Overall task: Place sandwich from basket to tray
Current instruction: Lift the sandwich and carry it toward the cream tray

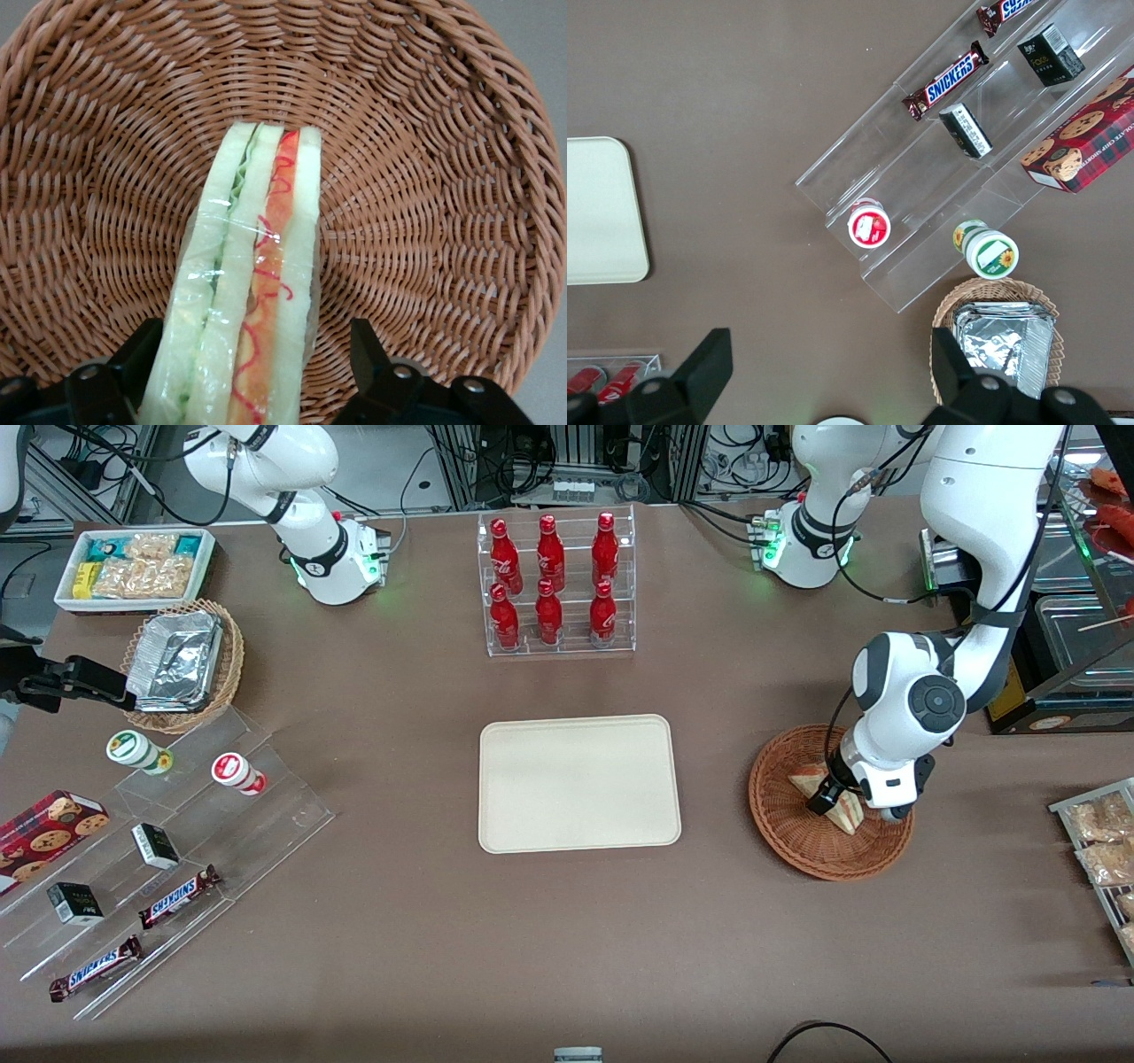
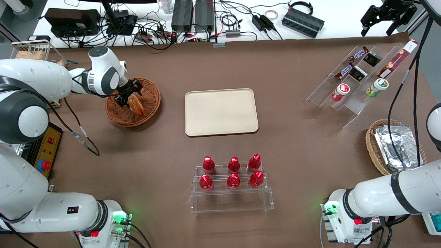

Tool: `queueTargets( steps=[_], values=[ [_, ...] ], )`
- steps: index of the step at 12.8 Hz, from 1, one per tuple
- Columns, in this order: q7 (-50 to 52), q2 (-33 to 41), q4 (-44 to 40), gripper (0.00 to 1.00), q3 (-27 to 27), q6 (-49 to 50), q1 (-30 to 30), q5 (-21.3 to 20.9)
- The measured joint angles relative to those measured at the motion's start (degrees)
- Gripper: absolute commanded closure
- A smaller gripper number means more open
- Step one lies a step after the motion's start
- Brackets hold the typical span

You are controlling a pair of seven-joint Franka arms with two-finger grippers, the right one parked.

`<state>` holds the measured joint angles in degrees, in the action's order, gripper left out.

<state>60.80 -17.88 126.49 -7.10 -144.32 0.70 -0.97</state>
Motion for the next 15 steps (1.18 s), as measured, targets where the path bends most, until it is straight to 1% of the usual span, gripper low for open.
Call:
queueTargets(
  steps=[2,3,5,7,9,11,12,15],
  values=[
    [-0.06,0.04,0.03,1.00,0.00,0.09,0.03,-0.26],
    [-0.09,0.16,0.03,1.00,-0.01,0.50,0.21,-1.21],
    [-0.09,0.99,-0.07,1.00,-0.06,3.21,0.59,-4.58],
    [-1.94,2.35,-1.26,1.00,-0.22,7.35,0.74,-6.27],
    [-7.60,3.38,-6.26,1.00,-0.42,16.63,1.48,-6.40],
    [-11.35,3.42,-13.27,1.00,-0.54,24.47,3.96,-6.39],
    [-12.79,3.25,-16.19,1.00,-0.63,26.69,5.71,-6.38],
    [-14.86,1.02,-19.67,1.00,-1.16,27.27,11.12,-5.93]
  ],
)
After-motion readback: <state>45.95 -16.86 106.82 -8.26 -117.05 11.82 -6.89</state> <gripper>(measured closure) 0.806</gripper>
